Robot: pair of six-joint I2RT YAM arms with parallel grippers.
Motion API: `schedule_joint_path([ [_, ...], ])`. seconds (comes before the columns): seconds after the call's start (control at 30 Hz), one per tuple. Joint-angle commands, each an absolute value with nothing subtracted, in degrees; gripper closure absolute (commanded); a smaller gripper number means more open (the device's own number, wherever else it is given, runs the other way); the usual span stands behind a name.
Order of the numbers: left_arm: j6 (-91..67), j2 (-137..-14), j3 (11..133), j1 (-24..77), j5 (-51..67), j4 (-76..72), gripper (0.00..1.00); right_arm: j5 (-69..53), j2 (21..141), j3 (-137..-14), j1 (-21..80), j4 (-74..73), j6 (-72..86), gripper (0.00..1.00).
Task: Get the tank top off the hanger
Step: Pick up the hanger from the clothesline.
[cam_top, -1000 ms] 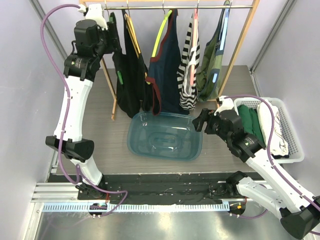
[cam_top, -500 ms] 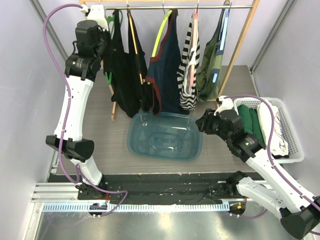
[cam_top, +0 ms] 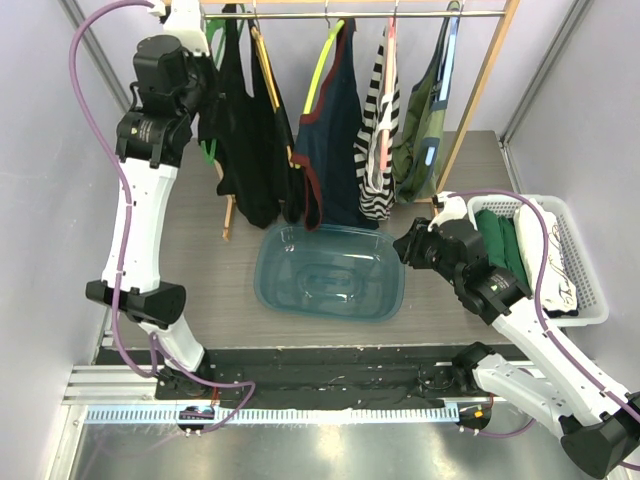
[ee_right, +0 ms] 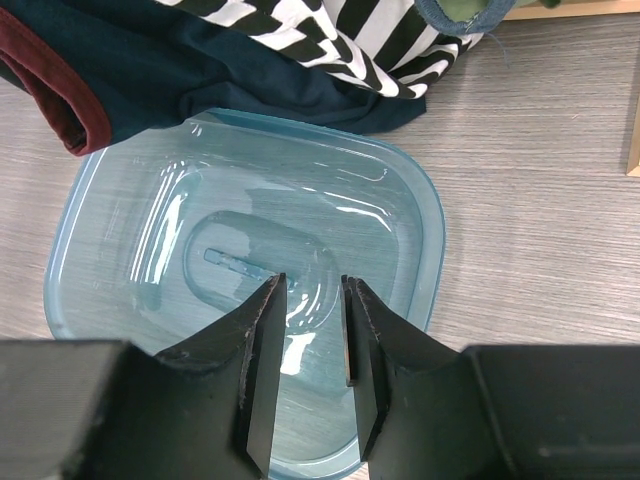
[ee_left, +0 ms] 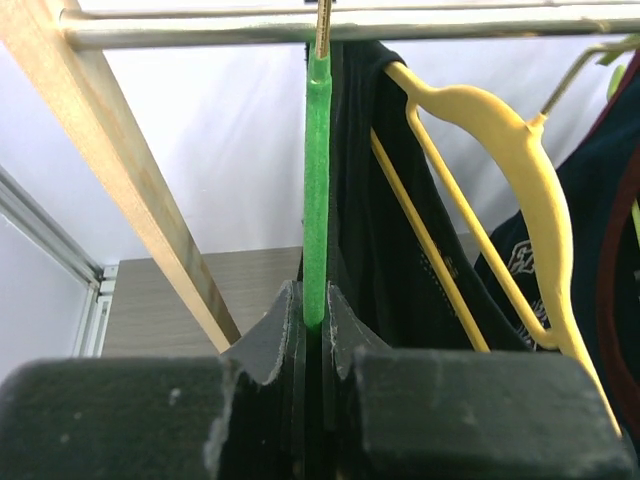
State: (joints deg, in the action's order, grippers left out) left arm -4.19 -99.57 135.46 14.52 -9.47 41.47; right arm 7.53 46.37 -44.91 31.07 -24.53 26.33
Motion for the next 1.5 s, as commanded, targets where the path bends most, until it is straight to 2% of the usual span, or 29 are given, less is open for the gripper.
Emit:
schedule_joint_path([
  [0.0, -3.6, -93.17, 131.68, 14.5, -8.35, 39.46, 1.0, 7.38, 44.91, -46.76, 31.46, -23.47, 26.55, 0.64],
  [0.2, -1.85, -84.91, 120.61, 14.5, -7.73, 44.29, 1.0, 7.73, 45.52, -47.99, 31.46, -23.73, 26.1, 0.63],
  [0.37, -0.26, -77.62, 116.45, 14.5, -6.51, 47.02, 1.0, 6.07, 46.93, -48.96, 31.46, -22.85, 26.02, 0.63],
  [0.5, 2.28, -75.16, 119.53, 14.5, -3.62, 48.43, 1.0, 4.84, 48.42, -49.83, 31.46, -21.97, 25.66, 0.63],
  [0.8, 7.03, -71.37, 127.16, 14.41, 8.25, 41.58, 1.0, 5.19, 52.29, -52.47, 31.38, -22.15, 25.31, 0.63],
  [1.0, 5.29, -68.91, 130.16, 14.5, 21.43, 37.18, 1.0, 5.09, 52.12, -52.65, 31.38, -21.01, 25.49, 0.63],
  [1.1, 2.99, -70.22, 136.92, 14.41, 26.62, 37.53, 1.0, 5.36, 52.47, -53.09, 31.46, -21.0, 25.23, 0.63],
  [1.27, 0.27, -71.98, 146.41, 14.5, 28.74, 38.41, 1.0, 5.01, 52.56, -52.65, 31.38, -20.92, 25.4, 0.62],
  [1.47, -1.41, -71.9, 147.22, 14.41, 30.32, 41.22, 1.0, 4.83, 52.38, -52.91, 31.46, -20.83, 25.22, 0.61],
])
